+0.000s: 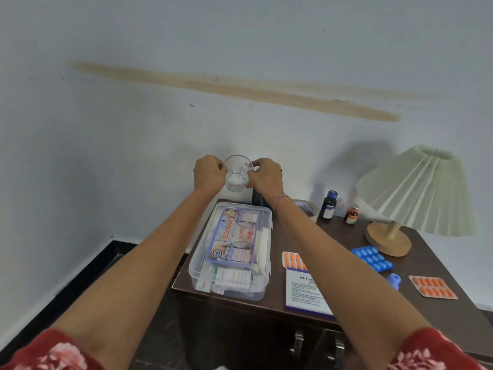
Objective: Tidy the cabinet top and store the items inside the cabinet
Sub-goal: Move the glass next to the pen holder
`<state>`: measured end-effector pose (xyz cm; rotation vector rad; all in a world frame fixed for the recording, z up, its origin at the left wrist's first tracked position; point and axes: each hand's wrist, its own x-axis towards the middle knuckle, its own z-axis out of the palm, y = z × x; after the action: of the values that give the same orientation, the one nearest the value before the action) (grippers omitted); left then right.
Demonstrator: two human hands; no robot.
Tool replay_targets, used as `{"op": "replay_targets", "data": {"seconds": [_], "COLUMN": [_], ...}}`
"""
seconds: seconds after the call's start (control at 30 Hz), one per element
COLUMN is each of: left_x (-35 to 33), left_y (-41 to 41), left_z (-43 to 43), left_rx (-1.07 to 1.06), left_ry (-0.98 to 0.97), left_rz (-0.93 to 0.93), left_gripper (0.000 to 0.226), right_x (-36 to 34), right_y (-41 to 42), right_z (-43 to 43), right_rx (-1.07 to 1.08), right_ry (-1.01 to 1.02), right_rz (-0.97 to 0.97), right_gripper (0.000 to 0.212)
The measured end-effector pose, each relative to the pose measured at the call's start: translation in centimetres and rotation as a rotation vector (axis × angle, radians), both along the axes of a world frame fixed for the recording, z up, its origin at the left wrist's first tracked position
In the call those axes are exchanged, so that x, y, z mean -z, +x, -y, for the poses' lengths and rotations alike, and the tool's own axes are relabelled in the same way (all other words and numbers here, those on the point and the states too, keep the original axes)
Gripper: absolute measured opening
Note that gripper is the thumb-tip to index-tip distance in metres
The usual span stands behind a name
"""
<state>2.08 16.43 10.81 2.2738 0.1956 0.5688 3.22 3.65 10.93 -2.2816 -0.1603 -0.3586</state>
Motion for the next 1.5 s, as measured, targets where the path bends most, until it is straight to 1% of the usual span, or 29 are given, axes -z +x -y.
{"op": "replay_targets", "data": {"seconds": [0.07, 0.3, 0.4, 0.57, 0.7, 0.83, 0.93, 1.07, 1.13, 1.2, 1.3, 1.5], "left_x": [0.8, 3.5, 4.4, 4.8, 4.7, 4.9, 5.0, 5.2, 5.3, 5.4, 5.4, 5.7], "left_y": [1.0, 3.6, 4.6, 5.7, 6.2, 6.6, 7.0, 7.5, 7.6, 7.6, 7.6, 7.6], "left_z": [-0.3, -0.6, -0.6, -0.6, -0.9, -1.1, -1.1, -1.1, -1.1, -1.0, -1.0, -1.2], "left_rx": [-0.014, -0.046, -0.05, -0.069, -0.084, -0.084, -0.095, -0.094, -0.076, -0.076, -0.065, -0.023], "left_ry": [-0.006, -0.072, -0.115, -0.13, -0.154, -0.155, -0.171, -0.21, -0.26, -0.274, -0.241, -0.221], "left_rz": [-0.02, -0.085, -0.109, -0.136, -0.15, -0.153, -0.156, -0.133, -0.115, -0.102, -0.111, -0.11], "left_gripper": [0.028, 0.024, 0.022, 0.021, 0.019, 0.016, 0.018, 0.02, 0.019, 0.019, 0.018, 0.024], "right_x": [0.6, 3.3, 4.4, 5.0, 5.1, 5.8, 6.5, 6.9, 7.0, 7.1, 7.3, 7.5], "right_y": [0.8, 3.1, 3.9, 5.2, 5.0, 4.1, 3.8, 3.4, 3.3, 3.4, 3.3, 3.4], "right_z": [-0.3, -0.9, -0.9, -1.0, -1.3, -2.0, -1.9, -1.6, -1.6, -1.6, -1.5, -1.6], "right_rx": [-0.022, -0.024, -0.015, -0.008, -0.011, -0.034, -0.051, -0.105, -0.127, -0.138, -0.151, -0.178], "right_ry": [-0.011, -0.041, -0.065, -0.072, -0.069, -0.262, -0.403, -0.509, -0.55, -0.584, -0.618, -0.63], "right_rz": [-0.036, -0.128, -0.145, -0.143, -0.078, 0.072, 0.114, 0.19, 0.222, 0.236, 0.235, 0.201], "right_gripper": [0.03, 0.017, 0.018, 0.025, 0.028, 0.027, 0.025, 0.031, 0.034, 0.039, 0.046, 0.058]}}
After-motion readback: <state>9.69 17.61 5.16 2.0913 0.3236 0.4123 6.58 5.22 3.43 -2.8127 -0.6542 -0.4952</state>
